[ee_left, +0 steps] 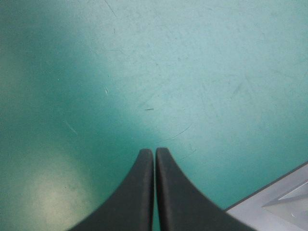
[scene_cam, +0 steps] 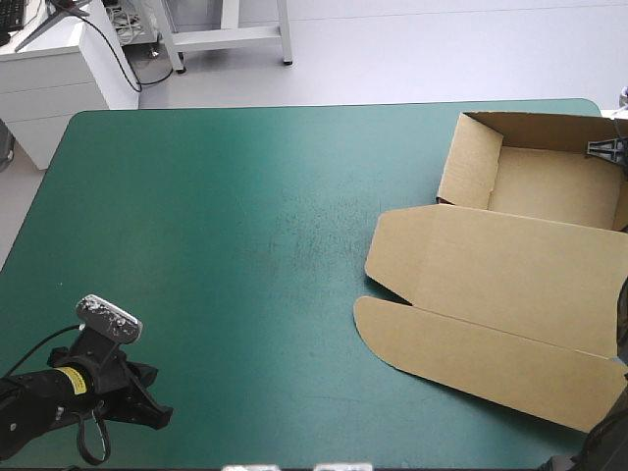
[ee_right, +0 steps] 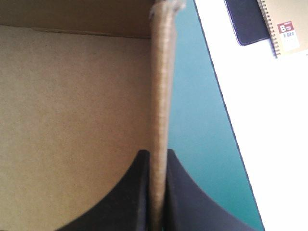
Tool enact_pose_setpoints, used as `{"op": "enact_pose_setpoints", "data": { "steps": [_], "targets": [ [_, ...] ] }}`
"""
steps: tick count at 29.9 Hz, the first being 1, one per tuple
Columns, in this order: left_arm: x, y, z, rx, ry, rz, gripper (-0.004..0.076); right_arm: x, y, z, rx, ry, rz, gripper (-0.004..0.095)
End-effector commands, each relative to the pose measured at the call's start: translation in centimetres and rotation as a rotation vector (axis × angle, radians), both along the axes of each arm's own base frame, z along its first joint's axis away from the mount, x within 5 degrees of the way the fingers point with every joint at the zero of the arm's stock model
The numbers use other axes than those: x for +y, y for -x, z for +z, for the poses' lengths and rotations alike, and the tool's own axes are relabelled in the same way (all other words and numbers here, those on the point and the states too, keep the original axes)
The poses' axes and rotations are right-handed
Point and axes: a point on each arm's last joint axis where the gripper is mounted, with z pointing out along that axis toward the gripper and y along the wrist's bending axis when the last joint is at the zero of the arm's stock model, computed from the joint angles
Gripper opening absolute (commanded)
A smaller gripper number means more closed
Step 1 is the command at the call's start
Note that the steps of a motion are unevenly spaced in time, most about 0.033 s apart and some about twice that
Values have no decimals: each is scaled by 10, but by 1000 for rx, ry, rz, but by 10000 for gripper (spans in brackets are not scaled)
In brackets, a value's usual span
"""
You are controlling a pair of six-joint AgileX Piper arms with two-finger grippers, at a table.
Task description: Fold the box
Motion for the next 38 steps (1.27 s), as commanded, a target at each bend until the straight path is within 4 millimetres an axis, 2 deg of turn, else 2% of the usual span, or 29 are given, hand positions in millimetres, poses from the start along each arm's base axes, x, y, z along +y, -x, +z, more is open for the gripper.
{"op": "enact_pose_setpoints", "data": {
  "steps": [1,4,9,11,15,22,25,27,31,32,35,38],
  "targets": [
    [-3,-2,9,-51,44,-1,-8,-12,9,23,-90,22,-34,103],
    [-3,-2,9,-50,43,-1,-8,-17,8,17,-87,6,-46,309],
    [-3,-2,9,-49,43,-1,-8,-17,6,17,-104,8,-40,791],
    [-3,-2,9,-49,43,-1,-8,-17,7,18,-107,10,-42,886],
    [-3,-3,9,-52,44,-1,-8,-15,10,23,-106,8,-42,905],
    [-3,-3,9,-52,45,-1,-8,-7,22,44,-153,3,-27,855],
    [-4,-2,9,-51,48,-2,-8,0,29,56,-176,-18,-5,721],
    [-4,-2,9,-51,48,-2,-8,5,35,65,-201,-34,2,530],
    [-5,-2,10,-47,68,-5,-8,18,45,81,-254,-114,20,55],
    [-6,-2,10,-49,78,-6,-8,21,47,82,-253,-136,32,-18],
    [-7,-3,11,-55,96,-7,-8,33,51,89,-259,-181,85,-2],
    [-6,-3,10,-59,75,-7,-8,55,57,96,-272,-198,138,-2]
  ]
}}
